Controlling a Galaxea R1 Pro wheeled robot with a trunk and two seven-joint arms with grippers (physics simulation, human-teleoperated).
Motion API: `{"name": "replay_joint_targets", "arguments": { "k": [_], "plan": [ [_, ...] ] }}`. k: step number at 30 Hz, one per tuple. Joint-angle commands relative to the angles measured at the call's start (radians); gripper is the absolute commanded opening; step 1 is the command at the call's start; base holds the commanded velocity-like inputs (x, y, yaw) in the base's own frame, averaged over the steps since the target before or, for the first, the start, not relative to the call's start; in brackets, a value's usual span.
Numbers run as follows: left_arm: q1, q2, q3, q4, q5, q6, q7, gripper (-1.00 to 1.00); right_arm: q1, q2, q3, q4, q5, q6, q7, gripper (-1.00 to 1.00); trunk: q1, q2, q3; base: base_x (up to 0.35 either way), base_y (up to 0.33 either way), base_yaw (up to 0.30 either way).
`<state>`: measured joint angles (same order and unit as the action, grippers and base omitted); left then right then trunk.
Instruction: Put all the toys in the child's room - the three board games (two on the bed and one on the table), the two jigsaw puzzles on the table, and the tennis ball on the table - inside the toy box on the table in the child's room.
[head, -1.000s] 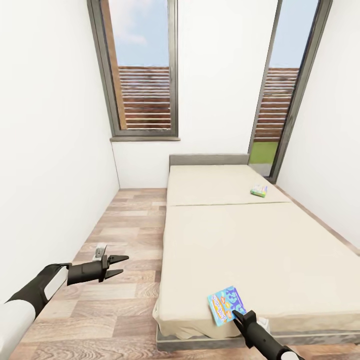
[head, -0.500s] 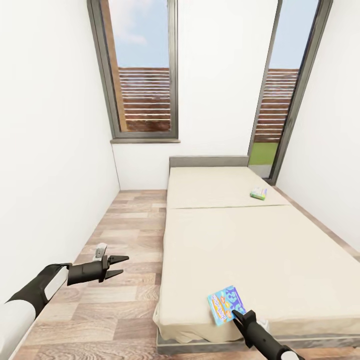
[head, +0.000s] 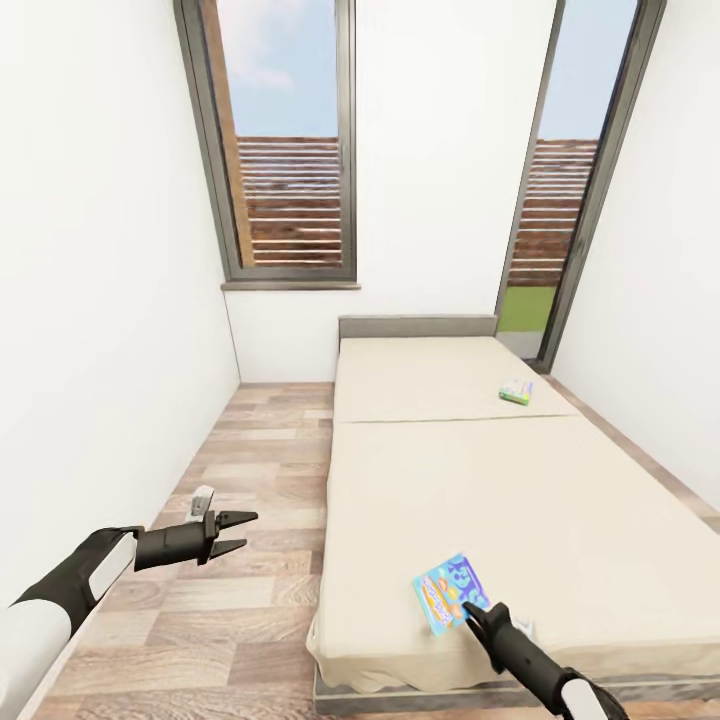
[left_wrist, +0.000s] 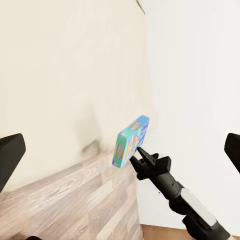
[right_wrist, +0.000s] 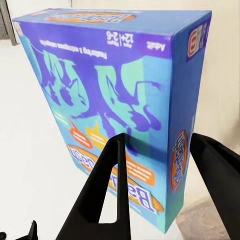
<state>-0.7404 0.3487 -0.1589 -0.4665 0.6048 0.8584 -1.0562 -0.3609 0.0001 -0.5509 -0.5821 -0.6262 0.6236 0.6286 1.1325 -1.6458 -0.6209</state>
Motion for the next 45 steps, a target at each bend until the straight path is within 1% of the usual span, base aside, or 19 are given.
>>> {"name": "replay_joint_targets", "arguments": {
  "k": [1, 2, 5, 6, 9, 10, 12, 14, 16, 20, 21, 33, 45],
  "plan": [
    [-0.001, 0.001, -0.005, 0.0, 0.006, 0.005, -0.001, 1.0, -0.001, -0.001, 0.011, -0.004, 0.0, 0.007, 0.006, -1.0, -0.004, 0.007, 0.002, 0.0, 0.0, 0.0],
    [-0.001, 0.001, -0.005, 0.0, 0.006, 0.005, -0.002, 1.0, -0.001, -0.003, 0.039, -0.014, 0.001, 0.01, 0.024, -1.0, -0.008, 0.014, 0.005, 0.0, 0.0, 0.0],
    [-0.001, 0.001, -0.005, 0.0, 0.006, 0.005, -0.002, 1.0, -0.001, -0.005, 0.074, -0.031, 0.001, 0.009, 0.067, -1.0, -0.019, 0.035, 0.015, 0.0, 0.0, 0.0],
    [-0.001, 0.001, -0.005, 0.0, 0.006, 0.005, -0.002, 1.0, -0.001, -0.005, 0.089, -0.041, 0.001, 0.008, 0.1, -1.0, -0.023, 0.042, 0.018, 0.0, 0.0, 0.0],
    [-0.001, 0.001, -0.005, 0.0, 0.006, 0.005, -0.002, 1.0, -0.001, -0.005, 0.103, -0.052, 0.001, 0.005, 0.146, -1.0, -0.035, 0.063, 0.027, 0.0, 0.0, 0.0],
    [-0.001, 0.001, -0.006, 0.0, 0.006, 0.005, -0.002, 1.0, 0.0, -0.005, 0.108, -0.056, 0.002, 0.004, 0.172, -1.0, -0.039, 0.07, 0.03, 0.0, 0.0, 0.0],
    [-0.001, 0.001, -0.006, 0.0, 0.006, 0.005, -0.002, 1.0, 0.003, -0.005, 0.112, -0.06, 0.001, 0.004, 0.203, -1.0, -0.046, 0.084, 0.037, 0.0, 0.0, 0.0],
    [-0.01, -0.001, 0.004, 0.009, 0.005, 0.017, 0.009, 1.0, -0.009, -0.016, 0.105, -0.048, 0.002, -0.006, 0.194, -1.0, -0.054, 0.098, 0.043, 0.0, 0.0, 0.0],
    [-0.009, -0.001, 0.004, 0.009, 0.005, 0.018, 0.02, 1.0, -0.019, -0.028, 0.105, -0.037, 0.002, -0.017, 0.184, -1.0, -0.061, 0.112, 0.049, 0.0, 0.0, 0.0],
    [-0.007, -0.002, 0.004, 0.01, 0.005, 0.019, 0.023, 1.0, -0.019, -0.028, 0.106, -0.017, 0.002, -0.041, 0.181, -1.0, -0.077, 0.14, 0.062, 0.0, 0.0, 0.0],
    [-0.005, -0.001, 0.004, 0.01, 0.005, 0.019, 0.023, 1.0, -0.017, -0.031, 0.105, -0.019, 0.002, -0.047, 0.181, -1.0, -0.081, 0.147, 0.065, 0.0, 0.0, 0.0],
    [-0.002, 0.004, 0.003, 0.011, 0.006, 0.02, 0.024, 1.0, -0.014, -0.098, 0.094, -0.025, -0.011, -0.116, 0.184, -1.0, -0.127, 0.231, 0.102, 0.0, 0.0, 0.0],
    [-0.002, 0.004, 0.002, 0.011, 0.006, 0.02, 0.023, 1.0, -0.014, -0.102, 0.094, -0.027, -0.012, -0.178, 0.187, -1.0, -0.173, 0.315, 0.14, 0.0, 0.0, 0.0]
  ]
}}
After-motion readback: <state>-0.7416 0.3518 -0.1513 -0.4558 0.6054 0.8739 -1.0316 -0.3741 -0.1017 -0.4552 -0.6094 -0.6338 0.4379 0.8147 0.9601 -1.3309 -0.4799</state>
